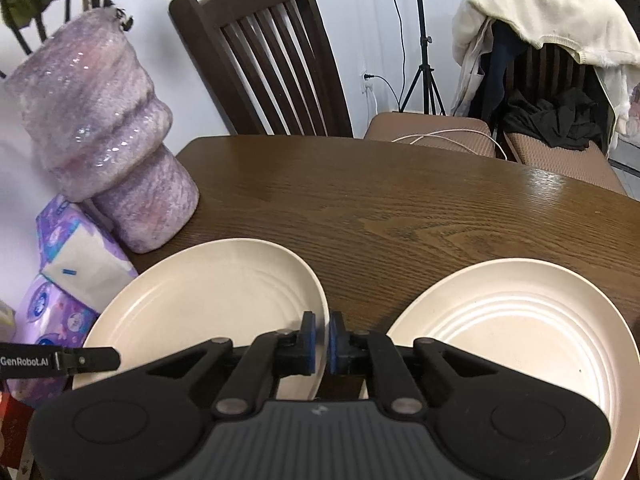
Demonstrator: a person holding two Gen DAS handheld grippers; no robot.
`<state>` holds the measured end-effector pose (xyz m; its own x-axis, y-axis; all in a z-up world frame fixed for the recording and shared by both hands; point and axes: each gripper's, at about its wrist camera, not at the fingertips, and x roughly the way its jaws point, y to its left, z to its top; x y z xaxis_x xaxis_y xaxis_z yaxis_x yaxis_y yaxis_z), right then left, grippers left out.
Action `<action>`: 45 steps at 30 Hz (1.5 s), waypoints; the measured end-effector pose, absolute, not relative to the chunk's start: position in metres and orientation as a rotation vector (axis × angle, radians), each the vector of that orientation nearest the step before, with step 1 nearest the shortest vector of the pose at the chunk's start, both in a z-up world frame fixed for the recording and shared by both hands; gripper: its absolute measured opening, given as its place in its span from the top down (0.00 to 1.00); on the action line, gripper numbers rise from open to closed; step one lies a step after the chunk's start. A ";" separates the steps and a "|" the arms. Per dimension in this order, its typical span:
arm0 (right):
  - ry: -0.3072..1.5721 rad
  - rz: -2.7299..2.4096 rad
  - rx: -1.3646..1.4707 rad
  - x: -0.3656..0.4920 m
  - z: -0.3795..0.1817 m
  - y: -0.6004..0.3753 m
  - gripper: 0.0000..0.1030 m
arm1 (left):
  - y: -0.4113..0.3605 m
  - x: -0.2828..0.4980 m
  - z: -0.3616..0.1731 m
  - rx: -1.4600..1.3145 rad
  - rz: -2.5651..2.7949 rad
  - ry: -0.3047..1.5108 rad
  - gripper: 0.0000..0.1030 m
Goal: Organize plates and bowls
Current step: 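Close the left gripper on the beige plate rim while the right gripper also clamps it, then lift the beige plate with both grippers and carry it away from the bowls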
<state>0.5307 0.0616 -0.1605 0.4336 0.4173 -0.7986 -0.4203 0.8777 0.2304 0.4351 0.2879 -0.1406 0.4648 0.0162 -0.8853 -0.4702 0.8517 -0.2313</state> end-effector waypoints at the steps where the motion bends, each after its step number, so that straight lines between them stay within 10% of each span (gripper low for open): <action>1: 0.990 0.525 0.000 0.528 -0.159 0.060 0.94 | 0.287 0.432 -0.137 -0.484 0.313 1.047 0.86; 45: 0.767 0.531 0.126 0.312 -0.024 -0.084 0.94 | 0.156 0.247 0.002 -0.333 0.226 0.851 0.86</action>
<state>0.3120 -0.0835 -0.0244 0.5960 0.5010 -0.6275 -0.4114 0.8616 0.2973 0.2471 0.1556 0.0023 0.6405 0.0627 -0.7654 -0.3258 0.9247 -0.1969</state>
